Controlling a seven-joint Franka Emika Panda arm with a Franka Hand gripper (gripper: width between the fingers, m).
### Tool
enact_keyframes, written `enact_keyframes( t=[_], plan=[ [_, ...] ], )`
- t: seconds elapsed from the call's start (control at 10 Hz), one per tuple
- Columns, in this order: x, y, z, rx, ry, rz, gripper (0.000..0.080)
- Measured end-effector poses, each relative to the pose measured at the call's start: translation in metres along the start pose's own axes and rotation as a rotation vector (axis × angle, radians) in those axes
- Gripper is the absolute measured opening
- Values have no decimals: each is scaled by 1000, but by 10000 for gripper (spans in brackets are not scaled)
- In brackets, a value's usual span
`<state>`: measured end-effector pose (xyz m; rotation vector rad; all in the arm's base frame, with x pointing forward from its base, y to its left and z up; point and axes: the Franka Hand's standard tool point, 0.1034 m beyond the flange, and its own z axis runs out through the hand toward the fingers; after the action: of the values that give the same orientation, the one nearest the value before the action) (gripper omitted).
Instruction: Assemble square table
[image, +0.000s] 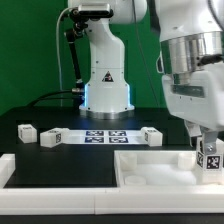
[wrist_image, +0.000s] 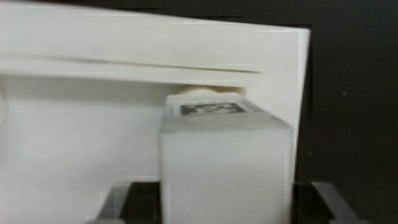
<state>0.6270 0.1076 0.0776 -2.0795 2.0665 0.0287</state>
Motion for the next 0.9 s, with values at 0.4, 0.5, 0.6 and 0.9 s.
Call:
enact_keyframes(
  t=[0.4,0.5,0.6,0.9],
  plan=[
    [-2,2,1,1,-1,25,464],
    [-8,2,2,-47,10,-231,592],
    [-10,-3,2,-59,9,-403,592],
    [-8,-2,3,-63,8,-611,648]
  ],
)
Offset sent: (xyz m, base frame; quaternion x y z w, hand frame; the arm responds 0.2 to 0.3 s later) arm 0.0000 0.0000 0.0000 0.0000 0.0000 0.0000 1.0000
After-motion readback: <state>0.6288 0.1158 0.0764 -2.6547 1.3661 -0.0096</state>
